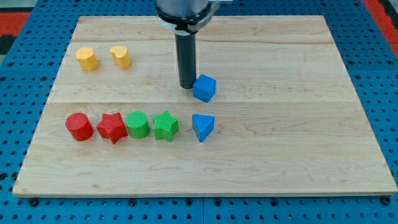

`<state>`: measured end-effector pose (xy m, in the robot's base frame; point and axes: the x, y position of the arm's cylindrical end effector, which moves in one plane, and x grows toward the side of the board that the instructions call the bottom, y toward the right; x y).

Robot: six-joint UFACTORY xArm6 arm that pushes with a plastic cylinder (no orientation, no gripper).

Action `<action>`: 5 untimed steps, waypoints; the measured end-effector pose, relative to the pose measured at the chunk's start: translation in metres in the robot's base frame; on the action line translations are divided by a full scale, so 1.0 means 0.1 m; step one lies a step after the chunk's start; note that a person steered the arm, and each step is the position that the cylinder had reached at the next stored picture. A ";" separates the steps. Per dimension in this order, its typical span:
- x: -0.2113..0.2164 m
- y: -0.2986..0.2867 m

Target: Push the blue cube to the green star

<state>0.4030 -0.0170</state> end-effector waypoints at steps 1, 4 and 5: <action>0.21 0.05; 0.11 0.71; -0.11 0.76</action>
<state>0.3919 0.0589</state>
